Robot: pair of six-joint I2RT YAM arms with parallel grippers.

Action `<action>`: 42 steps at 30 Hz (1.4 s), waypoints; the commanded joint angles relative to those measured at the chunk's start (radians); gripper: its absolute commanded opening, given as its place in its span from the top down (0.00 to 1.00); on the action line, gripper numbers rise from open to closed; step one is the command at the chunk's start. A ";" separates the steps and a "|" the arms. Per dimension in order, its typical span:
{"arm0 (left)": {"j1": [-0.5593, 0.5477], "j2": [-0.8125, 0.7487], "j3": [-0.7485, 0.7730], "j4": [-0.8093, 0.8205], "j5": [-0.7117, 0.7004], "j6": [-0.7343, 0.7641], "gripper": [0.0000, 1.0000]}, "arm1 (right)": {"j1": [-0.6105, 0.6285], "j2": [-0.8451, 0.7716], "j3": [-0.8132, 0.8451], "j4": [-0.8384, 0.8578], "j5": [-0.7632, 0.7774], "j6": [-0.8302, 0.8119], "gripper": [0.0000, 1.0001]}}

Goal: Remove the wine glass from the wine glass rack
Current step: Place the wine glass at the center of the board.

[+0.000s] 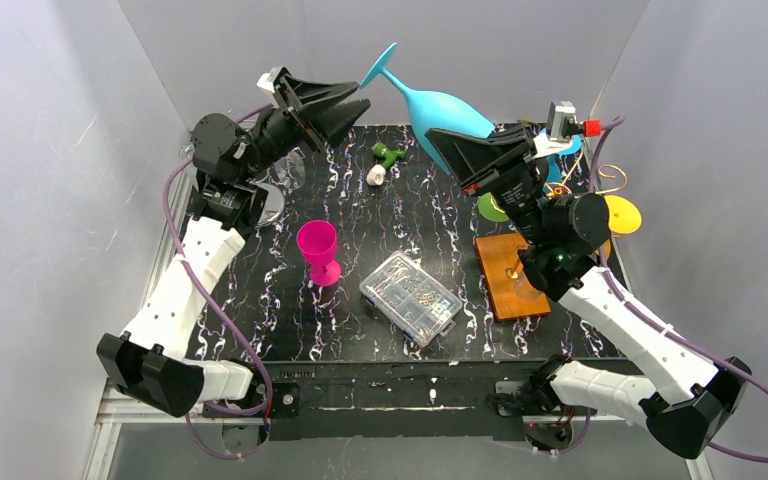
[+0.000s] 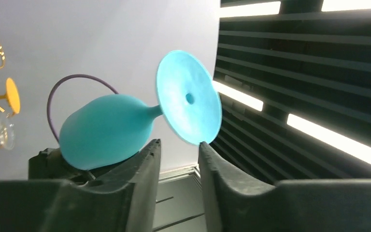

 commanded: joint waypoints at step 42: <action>-0.105 -0.313 0.285 -1.552 -0.912 1.666 0.02 | 0.450 0.549 1.018 -1.712 0.348 -0.393 0.99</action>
